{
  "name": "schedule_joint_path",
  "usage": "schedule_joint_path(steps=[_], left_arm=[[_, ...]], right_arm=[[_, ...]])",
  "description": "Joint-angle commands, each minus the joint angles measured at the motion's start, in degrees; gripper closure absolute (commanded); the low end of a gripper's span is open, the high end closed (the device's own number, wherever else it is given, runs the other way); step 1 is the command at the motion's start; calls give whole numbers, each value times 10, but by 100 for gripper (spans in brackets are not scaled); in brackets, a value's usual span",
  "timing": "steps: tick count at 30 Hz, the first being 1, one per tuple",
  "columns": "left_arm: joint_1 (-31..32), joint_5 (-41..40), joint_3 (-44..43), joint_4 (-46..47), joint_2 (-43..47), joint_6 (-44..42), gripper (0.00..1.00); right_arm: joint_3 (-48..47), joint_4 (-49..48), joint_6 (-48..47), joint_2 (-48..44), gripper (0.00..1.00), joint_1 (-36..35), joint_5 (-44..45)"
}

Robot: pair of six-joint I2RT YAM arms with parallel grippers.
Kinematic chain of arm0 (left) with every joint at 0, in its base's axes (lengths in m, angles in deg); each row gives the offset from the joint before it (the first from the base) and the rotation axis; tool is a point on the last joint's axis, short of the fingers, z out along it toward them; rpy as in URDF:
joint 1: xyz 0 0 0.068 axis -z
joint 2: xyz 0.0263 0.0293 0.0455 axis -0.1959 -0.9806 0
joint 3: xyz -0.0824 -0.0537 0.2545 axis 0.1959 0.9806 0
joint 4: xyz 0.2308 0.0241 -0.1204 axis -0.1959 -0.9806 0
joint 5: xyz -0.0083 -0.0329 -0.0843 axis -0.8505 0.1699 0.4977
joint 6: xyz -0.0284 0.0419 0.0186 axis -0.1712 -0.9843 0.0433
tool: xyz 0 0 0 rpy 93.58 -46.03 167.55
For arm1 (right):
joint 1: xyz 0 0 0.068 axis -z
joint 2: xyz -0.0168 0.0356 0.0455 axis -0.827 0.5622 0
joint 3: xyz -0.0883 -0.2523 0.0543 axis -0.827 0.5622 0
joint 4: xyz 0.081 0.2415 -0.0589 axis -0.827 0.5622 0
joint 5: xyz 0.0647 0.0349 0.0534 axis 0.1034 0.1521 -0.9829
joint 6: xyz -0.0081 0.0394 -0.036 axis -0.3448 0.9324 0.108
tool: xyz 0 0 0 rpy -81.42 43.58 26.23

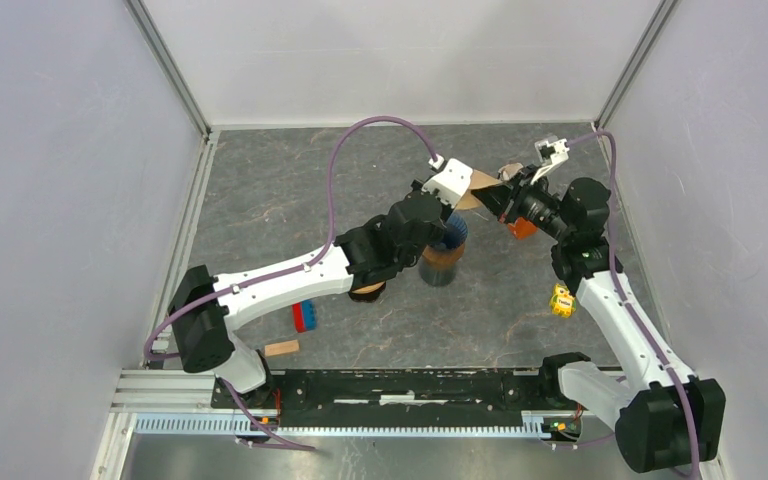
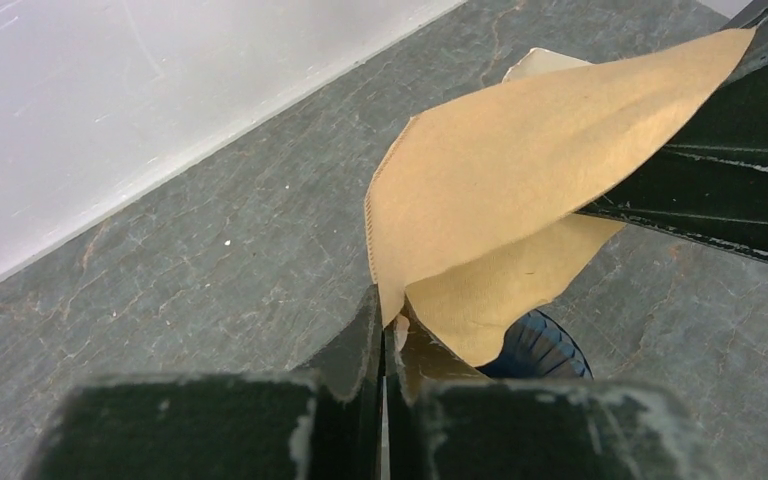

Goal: Place the coffee filter in the dripper
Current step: Adjust the coffee filter.

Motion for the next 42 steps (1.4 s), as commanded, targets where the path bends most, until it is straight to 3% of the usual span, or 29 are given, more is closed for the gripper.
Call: schedule_joint_path(steps=[1,4,7,10,13,16,28,42], left_arm=[[2,-18,5,49,28,-26,94],[0,-29,1,54,26,-22,87],[-13,-27,-7,33,29,20,63],[-37,21,-19,-17,35,91,48],[-54,59,-22,-43,39,139,39],[-72,81,-24,-57,41,176,37],[-118,233,-18,-75,42,286,48],[-125,280,-19,-63,37,281,95]], right_arm=[[13,-81,61,4,100,8,-39],[25,-122,104,7,100,13,-55],[38,-161,142,9,100,14,-65],[55,-197,171,11,100,14,-67],[70,-224,190,11,100,15,-67],[77,-235,199,11,100,17,-69],[94,-264,214,12,100,20,-65],[95,-239,185,9,100,20,-61]])
